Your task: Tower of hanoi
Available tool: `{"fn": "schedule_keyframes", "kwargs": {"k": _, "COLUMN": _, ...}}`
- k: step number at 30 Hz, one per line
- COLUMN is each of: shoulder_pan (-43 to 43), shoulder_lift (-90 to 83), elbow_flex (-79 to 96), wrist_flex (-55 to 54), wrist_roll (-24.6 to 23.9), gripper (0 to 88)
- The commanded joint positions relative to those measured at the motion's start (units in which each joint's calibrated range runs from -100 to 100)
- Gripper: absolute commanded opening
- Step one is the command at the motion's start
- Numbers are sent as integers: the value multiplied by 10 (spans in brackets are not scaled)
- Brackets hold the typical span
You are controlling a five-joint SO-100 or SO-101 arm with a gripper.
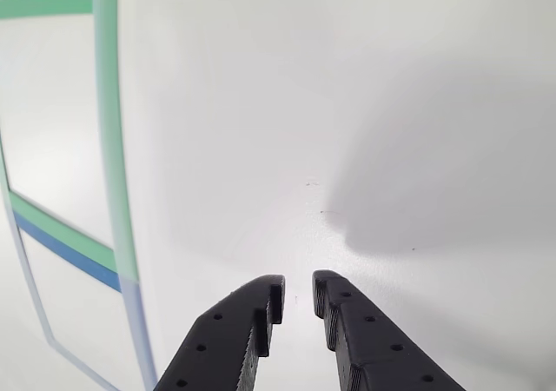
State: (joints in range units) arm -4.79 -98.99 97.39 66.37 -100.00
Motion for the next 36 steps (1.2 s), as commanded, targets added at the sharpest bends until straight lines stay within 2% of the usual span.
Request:
{"fn": "schedule_keyframes", "kwargs": {"k": 1, "shoulder_pan": 54, "shoulder_lift": -9, "elbow_flex": 26, "wrist_flex": -331, "wrist_roll": 487, "gripper": 1}}
{"fn": "schedule_keyframes", "kwargs": {"k": 11, "shoulder_pan": 35, "shoulder_lift": -9, "elbow_flex": 25, "wrist_flex": -340, "wrist_roll": 474, "gripper": 1}}
{"fn": "schedule_keyframes", "kwargs": {"k": 19, "shoulder_pan": 35, "shoulder_lift": -9, "elbow_flex": 25, "wrist_flex": -351, "wrist_roll": 496, "gripper": 1}}
{"fn": "schedule_keyframes", "kwargs": {"k": 30, "shoulder_pan": 12, "shoulder_lift": -9, "elbow_flex": 26, "wrist_flex": -363, "wrist_roll": 430, "gripper": 1}}
{"fn": "schedule_keyframes", "kwargs": {"k": 36, "shoulder_pan": 3, "shoulder_lift": -9, "elbow_flex": 26, "wrist_flex": -394, "wrist_roll": 351, "gripper": 1}}
